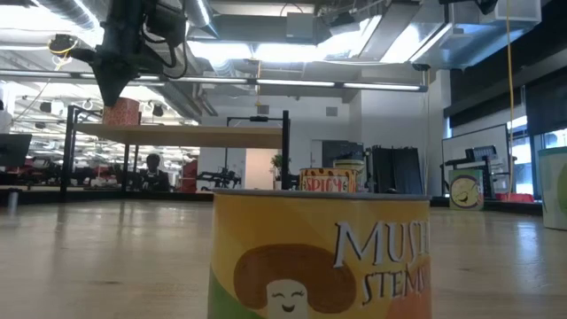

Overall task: Pick and place cans onto a shelf
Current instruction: Put the canned meatballs on the shelf

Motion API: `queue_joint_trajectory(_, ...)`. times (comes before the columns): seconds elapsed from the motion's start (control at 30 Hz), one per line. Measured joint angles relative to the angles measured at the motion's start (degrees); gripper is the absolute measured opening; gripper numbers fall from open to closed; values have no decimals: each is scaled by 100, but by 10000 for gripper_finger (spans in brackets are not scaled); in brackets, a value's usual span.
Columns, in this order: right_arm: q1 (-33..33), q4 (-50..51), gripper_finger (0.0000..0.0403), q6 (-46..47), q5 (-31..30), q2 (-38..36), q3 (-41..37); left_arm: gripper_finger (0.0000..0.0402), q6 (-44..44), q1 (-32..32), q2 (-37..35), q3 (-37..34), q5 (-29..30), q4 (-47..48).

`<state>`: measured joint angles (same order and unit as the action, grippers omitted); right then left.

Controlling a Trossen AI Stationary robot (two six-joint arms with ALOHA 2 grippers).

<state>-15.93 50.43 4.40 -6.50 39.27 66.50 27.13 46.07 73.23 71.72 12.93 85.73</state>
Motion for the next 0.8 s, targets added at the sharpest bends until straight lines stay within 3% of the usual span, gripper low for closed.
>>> queue_joint_trajectory(0.33, -1, 0, 16, -17, -1, 0, 0, 0, -377, 321, 36, 0, 153, -539)
queue_joint_trajectory(0.57, 0, -2, 16, -14, 0, 0, 0, 0, -386, 353, 417, 0, 576, -662)
queue_joint_trajectory(0.8, -1, 0, 16, -9, -2, 55, 0, 0, -383, 353, 730, 0, 615, -1212)
